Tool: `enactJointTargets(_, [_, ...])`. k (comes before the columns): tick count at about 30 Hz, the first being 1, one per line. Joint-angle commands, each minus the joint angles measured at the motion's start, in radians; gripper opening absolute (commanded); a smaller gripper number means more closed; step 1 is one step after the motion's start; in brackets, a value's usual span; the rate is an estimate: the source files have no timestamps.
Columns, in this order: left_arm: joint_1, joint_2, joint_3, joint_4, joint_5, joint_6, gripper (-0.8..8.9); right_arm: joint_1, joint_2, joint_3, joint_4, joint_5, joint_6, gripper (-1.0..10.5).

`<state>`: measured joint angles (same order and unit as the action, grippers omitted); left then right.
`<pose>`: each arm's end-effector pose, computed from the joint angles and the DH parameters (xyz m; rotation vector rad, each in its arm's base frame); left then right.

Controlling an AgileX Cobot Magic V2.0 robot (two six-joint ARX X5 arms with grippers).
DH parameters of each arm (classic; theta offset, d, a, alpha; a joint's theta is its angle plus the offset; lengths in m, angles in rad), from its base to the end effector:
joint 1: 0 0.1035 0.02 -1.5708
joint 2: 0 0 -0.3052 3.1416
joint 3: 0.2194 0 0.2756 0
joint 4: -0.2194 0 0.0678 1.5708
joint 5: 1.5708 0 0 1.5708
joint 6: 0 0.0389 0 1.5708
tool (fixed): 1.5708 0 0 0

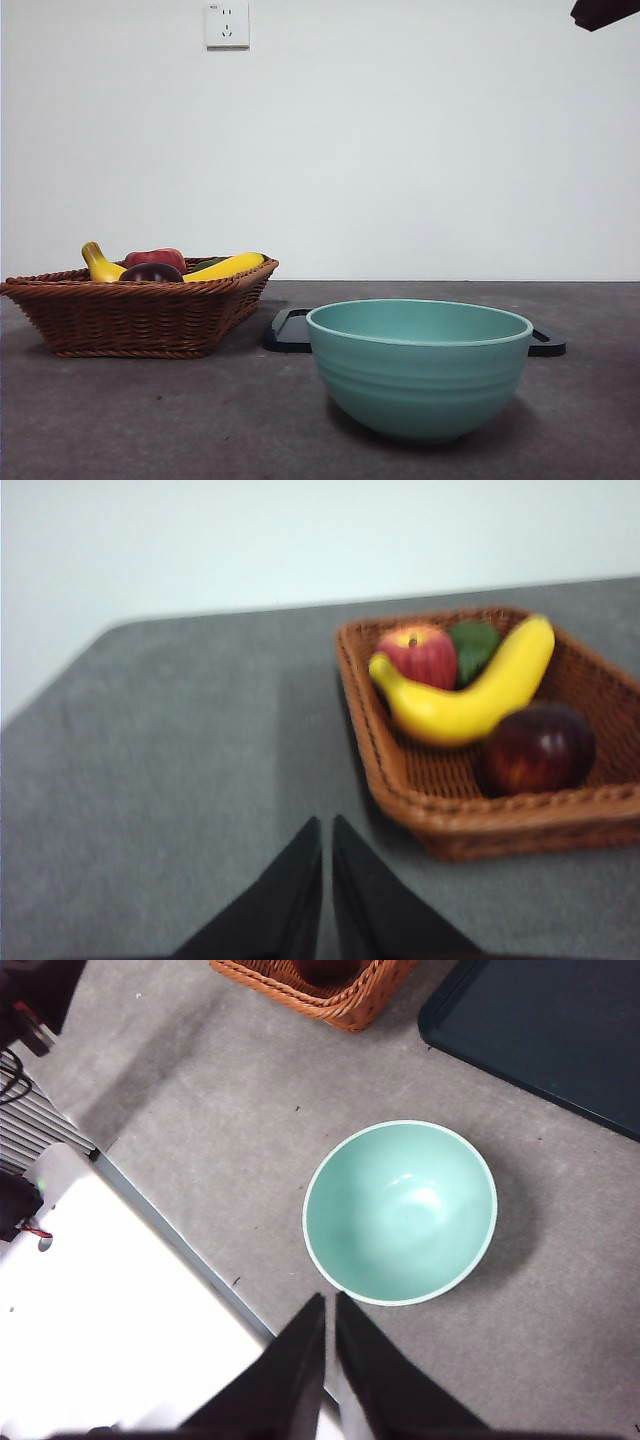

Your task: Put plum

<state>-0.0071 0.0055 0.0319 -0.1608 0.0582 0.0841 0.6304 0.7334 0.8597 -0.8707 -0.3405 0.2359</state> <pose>0.0878 -0.0029 0.1580 0.0805 0.1315 -0.0708 0.0969 0.0868 0.3304 0.0952 0.8685 0.8276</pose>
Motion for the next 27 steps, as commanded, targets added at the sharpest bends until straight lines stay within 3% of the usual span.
enactJointTargets(1, [0.001,-0.003,-0.021,-0.017,0.0,-0.027,0.16,0.009,0.003,0.018,0.01,0.0,-0.009,0.1])
enactJointTargets(9, [0.001,-0.003,-0.021,-0.026,0.001,-0.072,0.16,0.009,0.003,0.018,0.01,0.0,-0.009,0.1])
enactJointTargets(27, [0.001,-0.003,-0.021,-0.026,0.001,-0.074,0.16,0.009,0.003,0.018,0.01,0.0,-0.009,0.1])
